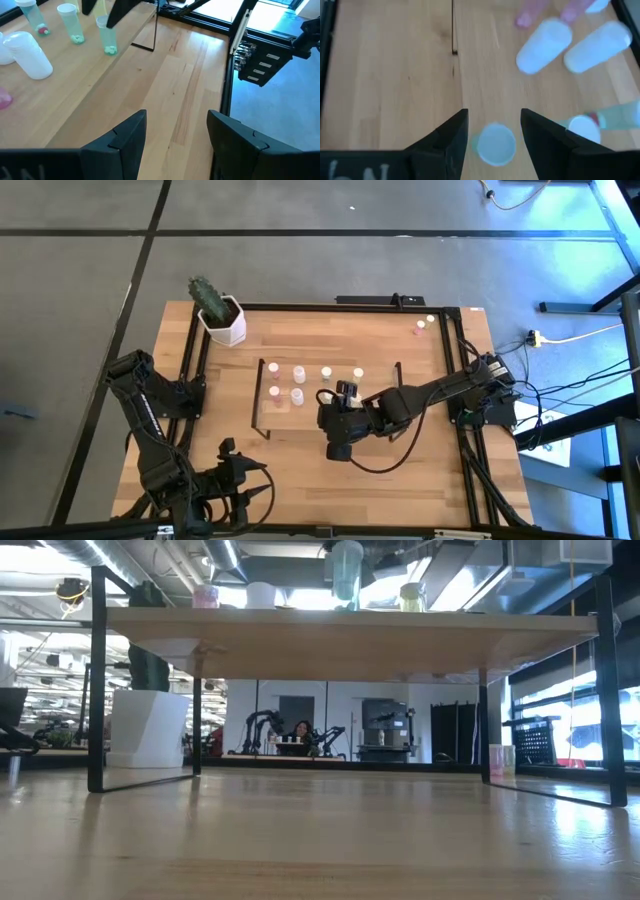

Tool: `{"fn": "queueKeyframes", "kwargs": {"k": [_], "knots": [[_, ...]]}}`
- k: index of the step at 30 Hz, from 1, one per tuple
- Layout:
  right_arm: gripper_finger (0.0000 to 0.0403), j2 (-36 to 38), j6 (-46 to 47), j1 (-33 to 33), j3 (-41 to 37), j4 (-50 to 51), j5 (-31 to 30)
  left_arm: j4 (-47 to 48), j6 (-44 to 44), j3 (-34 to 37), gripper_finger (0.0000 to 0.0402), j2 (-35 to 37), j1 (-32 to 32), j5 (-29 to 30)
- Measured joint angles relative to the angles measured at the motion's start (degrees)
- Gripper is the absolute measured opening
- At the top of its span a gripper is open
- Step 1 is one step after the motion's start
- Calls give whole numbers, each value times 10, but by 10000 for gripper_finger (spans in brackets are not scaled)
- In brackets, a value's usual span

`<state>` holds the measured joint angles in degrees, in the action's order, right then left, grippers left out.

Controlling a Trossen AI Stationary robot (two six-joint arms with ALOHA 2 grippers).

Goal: Pick and place medicine bottles onto shelf by color
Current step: Put the white pill bottle on the shelf aligned with the other white pill bottles

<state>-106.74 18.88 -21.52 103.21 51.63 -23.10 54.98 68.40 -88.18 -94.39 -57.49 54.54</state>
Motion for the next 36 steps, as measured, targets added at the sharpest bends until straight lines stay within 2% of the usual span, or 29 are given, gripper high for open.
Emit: {"fn": "queueKeyframes", "kwargs": {"k": [4,8,19,30,36], "knots": [[183,0,-1,0,36,1,-13,0,0,0,202,0,0,-7],[183,0,-16,-8,72,7,-13,0,0,0,202,0,-2,-43],[183,1,-81,-92,160,1,-10,18,5,0,202,0,-39,-192],[183,0,-90,-160,169,-5,-2,62,7,0,202,0,-93,-258],[183,0,-89,-172,169,-10,-2,75,33,0,202,-1,-116,-262]]}}
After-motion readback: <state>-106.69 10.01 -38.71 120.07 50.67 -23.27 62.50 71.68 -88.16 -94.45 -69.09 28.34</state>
